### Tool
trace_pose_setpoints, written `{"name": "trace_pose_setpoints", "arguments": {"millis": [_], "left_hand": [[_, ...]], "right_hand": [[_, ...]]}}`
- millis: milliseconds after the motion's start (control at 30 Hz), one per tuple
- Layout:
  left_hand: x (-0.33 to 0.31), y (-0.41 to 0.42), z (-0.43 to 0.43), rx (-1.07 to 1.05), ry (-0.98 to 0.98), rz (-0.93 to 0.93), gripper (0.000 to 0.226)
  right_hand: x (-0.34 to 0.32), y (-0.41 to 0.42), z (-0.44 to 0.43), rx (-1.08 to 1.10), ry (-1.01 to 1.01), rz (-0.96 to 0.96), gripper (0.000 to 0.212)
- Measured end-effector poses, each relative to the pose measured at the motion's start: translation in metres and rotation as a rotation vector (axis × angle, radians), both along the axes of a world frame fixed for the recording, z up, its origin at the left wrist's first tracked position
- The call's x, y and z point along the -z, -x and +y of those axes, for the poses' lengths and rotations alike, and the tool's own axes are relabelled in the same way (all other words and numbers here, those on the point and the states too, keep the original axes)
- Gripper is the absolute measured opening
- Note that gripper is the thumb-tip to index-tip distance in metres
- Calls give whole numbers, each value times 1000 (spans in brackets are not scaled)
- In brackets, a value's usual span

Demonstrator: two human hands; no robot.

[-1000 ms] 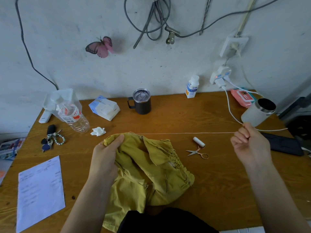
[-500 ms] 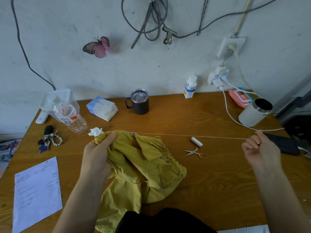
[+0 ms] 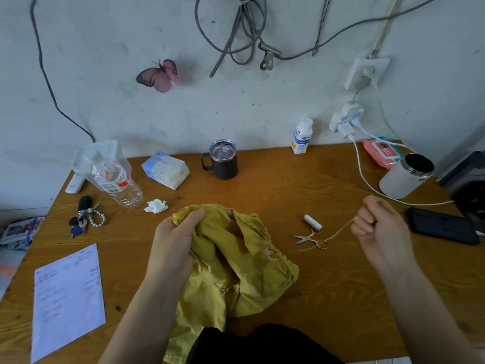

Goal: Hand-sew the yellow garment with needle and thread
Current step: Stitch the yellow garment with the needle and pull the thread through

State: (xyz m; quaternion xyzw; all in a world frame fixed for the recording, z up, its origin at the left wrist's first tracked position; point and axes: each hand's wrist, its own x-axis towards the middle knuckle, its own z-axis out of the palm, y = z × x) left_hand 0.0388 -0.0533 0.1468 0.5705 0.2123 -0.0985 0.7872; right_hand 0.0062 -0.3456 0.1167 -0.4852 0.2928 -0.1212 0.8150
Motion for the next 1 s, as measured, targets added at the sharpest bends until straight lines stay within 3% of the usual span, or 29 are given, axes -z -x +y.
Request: {"name": "trace_pose_setpoints", "arguments": {"millis": [100,233,433,1000], "left_hand": [[-4,5,-7,61,-19,-25,30],[-8,12,-15,144,-19,-69,27],[-10,18,-20,220,-5,-148,21],[-10,18,-19,266,18,-169,16]], "right_hand": [[-13,1,36,-299,236,-55,17],[-30,3,81,-633,712,-181,14],[-37,1,115,-608,1110,-403,7],[-38,-4,115,-580,1209,-407,7]]}}
